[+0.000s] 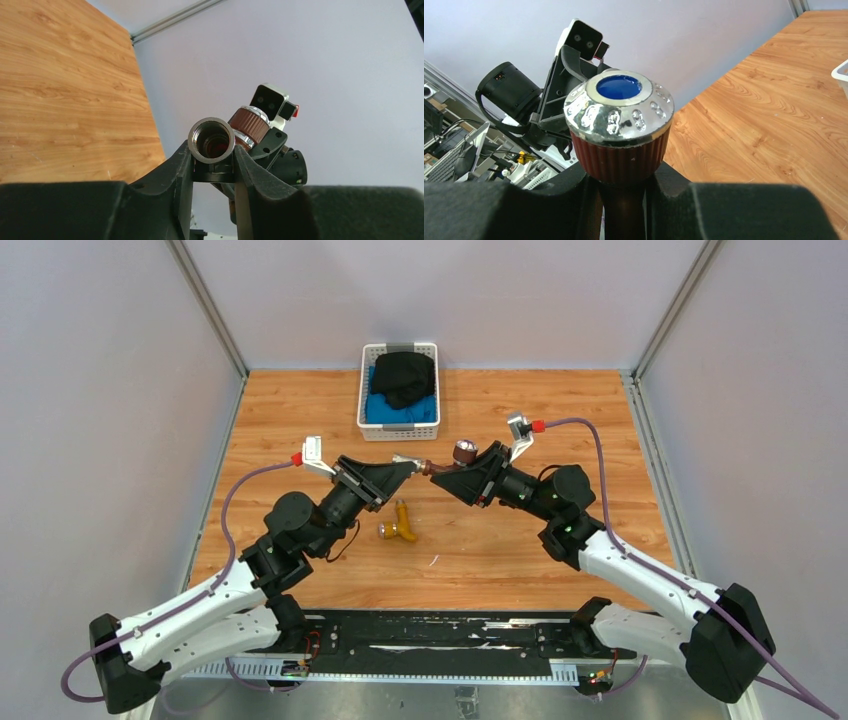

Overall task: Install the water faucets
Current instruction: Install the water faucet onto the adaptor.

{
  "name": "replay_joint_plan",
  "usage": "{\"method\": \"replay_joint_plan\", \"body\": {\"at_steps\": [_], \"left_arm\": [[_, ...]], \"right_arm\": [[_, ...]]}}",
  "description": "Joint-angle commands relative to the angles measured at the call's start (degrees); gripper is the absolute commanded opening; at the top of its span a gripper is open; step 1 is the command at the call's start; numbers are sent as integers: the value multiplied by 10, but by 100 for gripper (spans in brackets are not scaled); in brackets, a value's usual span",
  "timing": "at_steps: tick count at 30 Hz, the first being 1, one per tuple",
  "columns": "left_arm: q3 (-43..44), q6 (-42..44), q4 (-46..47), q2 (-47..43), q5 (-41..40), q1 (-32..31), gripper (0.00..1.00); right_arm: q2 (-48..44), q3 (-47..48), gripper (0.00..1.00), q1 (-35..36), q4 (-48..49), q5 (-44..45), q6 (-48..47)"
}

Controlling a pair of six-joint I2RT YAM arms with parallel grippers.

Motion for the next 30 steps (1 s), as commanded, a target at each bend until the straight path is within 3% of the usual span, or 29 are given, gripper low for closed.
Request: {"method": "replay_joint_plan", "body": {"at_steps": [1,2,7,12,21,30], "left_arm": [[-1,34,13,-8,-18,-3,4],[-1,43,13,-12,-19,-4,0],[-8,131,35,-20,-1,-4,0],[-37,218,97,-24,42,-4,0],[-120,359,235,-56,86,-4,0],[-107,367,180,-83,61,-1,0]], "right_arm": [[-8,24,0,8,19,-4,22],[-9,24,0,8,20,-5,38],[-9,13,0,10,61,-7,135],[15,6,0,10,123,-9,298],[185,21,0,9,421,-66,679],[212,9,0,9,418,-109,687]]}}
